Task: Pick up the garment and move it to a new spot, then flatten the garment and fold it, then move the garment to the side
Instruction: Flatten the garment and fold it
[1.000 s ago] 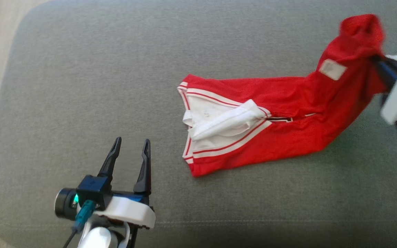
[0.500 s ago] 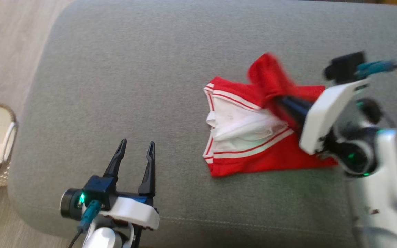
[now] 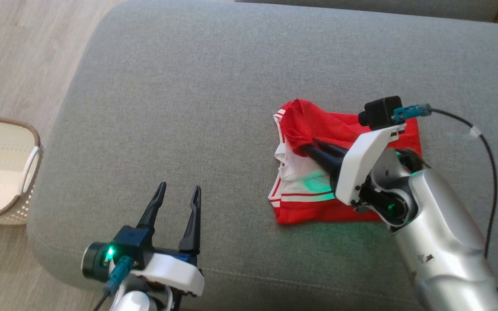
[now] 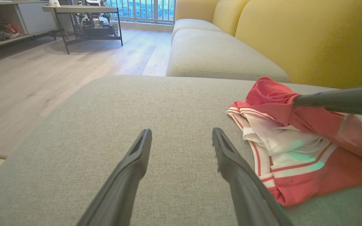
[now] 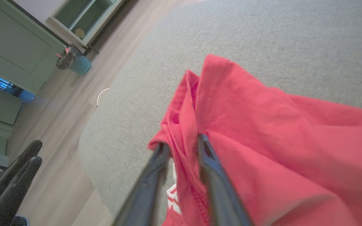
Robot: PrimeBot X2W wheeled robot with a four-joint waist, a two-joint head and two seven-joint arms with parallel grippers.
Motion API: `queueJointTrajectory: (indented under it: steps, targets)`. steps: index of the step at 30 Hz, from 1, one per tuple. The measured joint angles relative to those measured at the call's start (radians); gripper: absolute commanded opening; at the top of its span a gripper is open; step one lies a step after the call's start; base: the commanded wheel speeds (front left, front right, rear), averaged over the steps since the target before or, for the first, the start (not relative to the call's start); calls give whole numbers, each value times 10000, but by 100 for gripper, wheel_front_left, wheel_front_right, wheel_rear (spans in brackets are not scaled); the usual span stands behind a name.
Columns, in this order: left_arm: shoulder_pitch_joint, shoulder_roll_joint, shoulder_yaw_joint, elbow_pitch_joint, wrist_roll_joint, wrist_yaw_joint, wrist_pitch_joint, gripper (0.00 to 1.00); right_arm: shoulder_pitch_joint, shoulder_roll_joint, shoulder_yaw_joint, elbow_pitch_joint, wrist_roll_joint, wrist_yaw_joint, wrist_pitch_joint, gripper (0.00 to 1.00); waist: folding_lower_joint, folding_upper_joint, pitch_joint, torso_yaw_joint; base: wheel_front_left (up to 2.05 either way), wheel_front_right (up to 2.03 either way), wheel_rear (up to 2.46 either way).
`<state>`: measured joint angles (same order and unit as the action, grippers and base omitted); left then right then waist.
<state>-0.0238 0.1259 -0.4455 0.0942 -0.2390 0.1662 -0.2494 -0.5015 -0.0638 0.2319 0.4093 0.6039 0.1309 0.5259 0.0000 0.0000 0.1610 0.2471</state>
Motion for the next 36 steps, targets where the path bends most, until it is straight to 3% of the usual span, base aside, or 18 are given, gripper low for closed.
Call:
queueJointTrajectory:
  steps: [5, 8, 16, 17, 19, 27, 36]
  targets:
    - [117, -2, 59, 8, 0, 0, 0, 100, -34, 2, 276, 245, 1116, 0, -752, 100, 0, 0, -121, -39, 0, 0, 0]
    - [264, 4, 105, 8, 2, 10, 0, 100, -123, 2, -61, -44, 1060, 0, -1083, 100, 0, 0, -166, -143, 0, 0, 0]
    - [347, 2, 261, -203, 96, 21, 0, 100, -142, -119, -2088, -1935, -1475, 0, -1262, 100, 0, 0, -128, -467, 0, 0, 0]
    - [347, 2, 261, -221, 104, 17, 0, 100, -50, -222, -2157, -2098, -1758, 0, -1160, 78, 0, 0, -106, -462, 0, 0, 0]
    - [347, 2, 267, -251, 104, 13, 0, 100, 292, -437, -2217, -2382, -2194, 0, -1053, 0, -1, 0, -61, -445, 0, 0, 0]
    - [341, -13, 311, -267, 104, -2, 0, 100, 1734, -771, -1994, -2744, -3384, 0, -1490, 0, 0, 0, 130, -323, 0, 0, 0]
    - [335, -29, 301, -268, 111, -90, 0, 100, 2784, -50, -1200, -1432, -4345, 0, -2107, 0, 0, 0, 258, -2, 0, 0, 0]
